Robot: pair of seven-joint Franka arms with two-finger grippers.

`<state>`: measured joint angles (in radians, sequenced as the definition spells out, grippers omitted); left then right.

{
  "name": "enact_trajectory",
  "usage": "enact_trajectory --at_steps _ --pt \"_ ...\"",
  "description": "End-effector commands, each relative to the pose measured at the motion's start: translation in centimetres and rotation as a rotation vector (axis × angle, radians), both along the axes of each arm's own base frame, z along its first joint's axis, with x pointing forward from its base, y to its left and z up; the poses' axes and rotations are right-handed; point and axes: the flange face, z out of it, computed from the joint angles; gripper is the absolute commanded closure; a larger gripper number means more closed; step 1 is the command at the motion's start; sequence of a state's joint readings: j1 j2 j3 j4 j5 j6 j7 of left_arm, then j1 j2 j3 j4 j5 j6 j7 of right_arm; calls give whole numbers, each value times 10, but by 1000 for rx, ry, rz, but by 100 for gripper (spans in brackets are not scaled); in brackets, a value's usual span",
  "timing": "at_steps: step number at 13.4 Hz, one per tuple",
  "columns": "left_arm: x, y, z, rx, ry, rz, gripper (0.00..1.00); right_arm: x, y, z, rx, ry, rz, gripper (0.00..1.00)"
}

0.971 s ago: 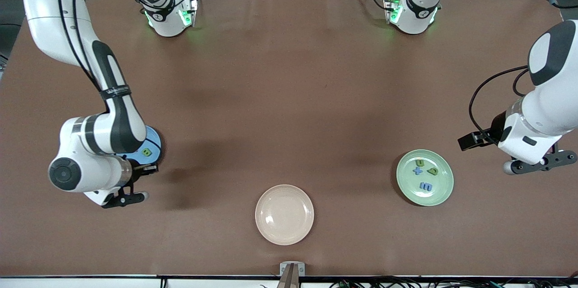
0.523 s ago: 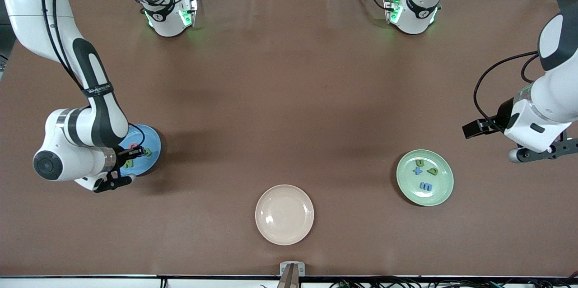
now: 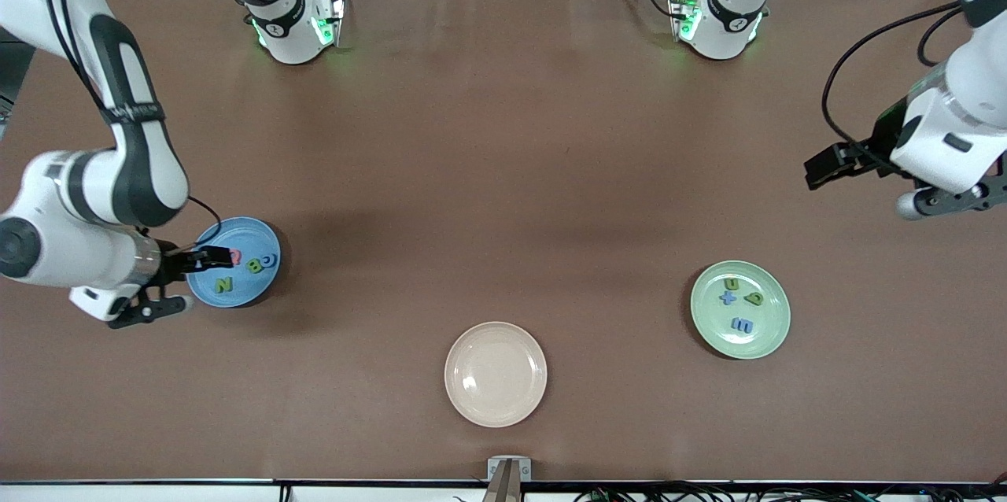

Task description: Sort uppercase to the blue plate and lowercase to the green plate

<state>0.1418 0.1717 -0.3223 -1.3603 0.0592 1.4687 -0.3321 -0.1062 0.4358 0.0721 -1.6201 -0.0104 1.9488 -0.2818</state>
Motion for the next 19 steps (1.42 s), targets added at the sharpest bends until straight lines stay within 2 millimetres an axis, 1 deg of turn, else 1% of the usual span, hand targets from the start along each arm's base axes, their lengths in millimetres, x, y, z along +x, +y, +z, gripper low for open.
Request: enact_trajectory --at_steps 1,2,3,4,6,7,8,10,12,14,15,16,17,18,19 --pt "-21 17 6 -4 11 -42 0 -21 -2 77 1 -85 -15 0" --pt "-27 17 8 -1 10 -42 0 -27 -2 100 -2 -94 -14 0" --pt "-34 11 10 2 10 -62 0 -32 1 128 -6 -112 -39 0" --pt "-42 8 15 12 4 -70 0 -37 -1 149 -11 -120 -100 0" --pt "-55 18 15 17 11 -85 0 -51 2 192 -16 -131 -205 0" --pt "-61 23 11 19 18 -90 0 -59 6 211 -14 -152 -252 0" --pt "-67 28 11 16 17 -81 0 -71 10 233 -16 -177 -285 0" --pt "-75 31 13 15 12 -76 0 -89 7 255 -20 -180 -302 0" --pt "-80 27 17 6 8 -79 0 -97 1 265 -25 -175 -309 0" --pt "-93 27 18 8 -11 -79 0 -101 2 280 -26 -154 -294 0" --pt "-98 25 14 10 -24 -85 0 -101 2 282 -26 -155 -291 0" --pt "-99 24 13 10 -33 -85 0 -101 3 282 -26 -154 -286 0" --pt "-97 23 14 7 -34 -99 0 -100 9 279 -27 -148 -277 0" --pt "-96 23 13 2 -32 -116 0 -97 10 274 -28 -143 -276 0" --pt "-96 23 14 0 -33 -119 0 -94 4 269 -23 -133 -286 0"
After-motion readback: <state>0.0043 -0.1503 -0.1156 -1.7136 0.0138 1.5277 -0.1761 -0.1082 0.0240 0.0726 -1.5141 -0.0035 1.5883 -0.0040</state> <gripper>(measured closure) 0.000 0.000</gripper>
